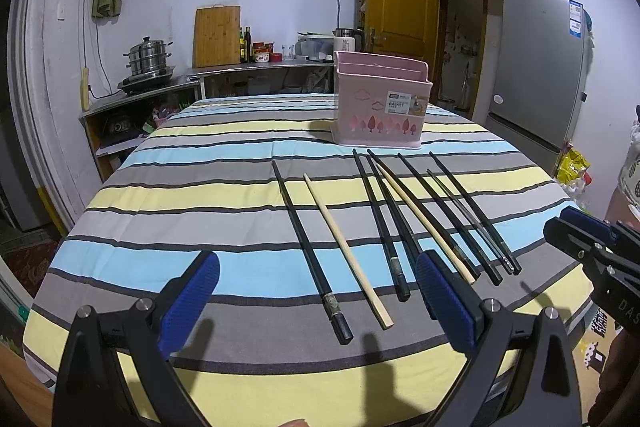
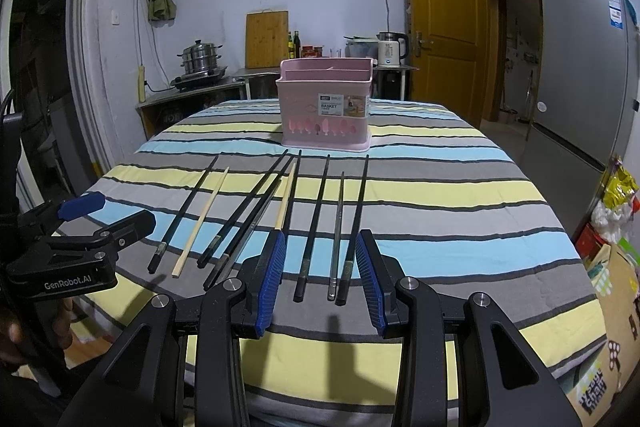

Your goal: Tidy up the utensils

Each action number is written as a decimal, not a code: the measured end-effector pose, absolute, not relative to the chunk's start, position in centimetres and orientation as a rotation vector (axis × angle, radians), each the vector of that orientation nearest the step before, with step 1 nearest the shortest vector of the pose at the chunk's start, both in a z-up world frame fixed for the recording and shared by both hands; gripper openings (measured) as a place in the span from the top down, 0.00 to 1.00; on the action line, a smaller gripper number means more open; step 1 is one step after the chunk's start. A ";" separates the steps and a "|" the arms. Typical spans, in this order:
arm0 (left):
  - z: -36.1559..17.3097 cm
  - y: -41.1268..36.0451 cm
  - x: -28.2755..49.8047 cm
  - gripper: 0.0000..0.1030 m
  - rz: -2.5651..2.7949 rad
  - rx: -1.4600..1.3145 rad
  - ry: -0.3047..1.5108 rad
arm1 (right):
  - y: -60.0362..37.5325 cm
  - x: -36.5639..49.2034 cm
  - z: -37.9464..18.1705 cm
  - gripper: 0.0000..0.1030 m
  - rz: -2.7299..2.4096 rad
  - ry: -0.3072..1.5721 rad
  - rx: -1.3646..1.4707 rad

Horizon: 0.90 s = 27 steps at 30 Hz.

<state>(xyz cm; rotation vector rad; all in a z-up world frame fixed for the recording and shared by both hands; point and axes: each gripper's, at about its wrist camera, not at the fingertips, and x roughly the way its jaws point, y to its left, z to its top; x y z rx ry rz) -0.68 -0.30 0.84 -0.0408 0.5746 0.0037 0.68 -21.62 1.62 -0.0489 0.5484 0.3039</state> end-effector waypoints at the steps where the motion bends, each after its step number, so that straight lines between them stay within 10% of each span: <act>1: 0.8 -0.3 -0.7 0.03 0.004 -0.040 0.574 | -21.6 0.6 1.6 0.63 0.303 0.548 -0.049; 27: 1.1 -0.8 -0.9 0.03 -0.005 -0.034 0.572 | -21.7 0.7 1.6 0.63 0.303 0.547 -0.048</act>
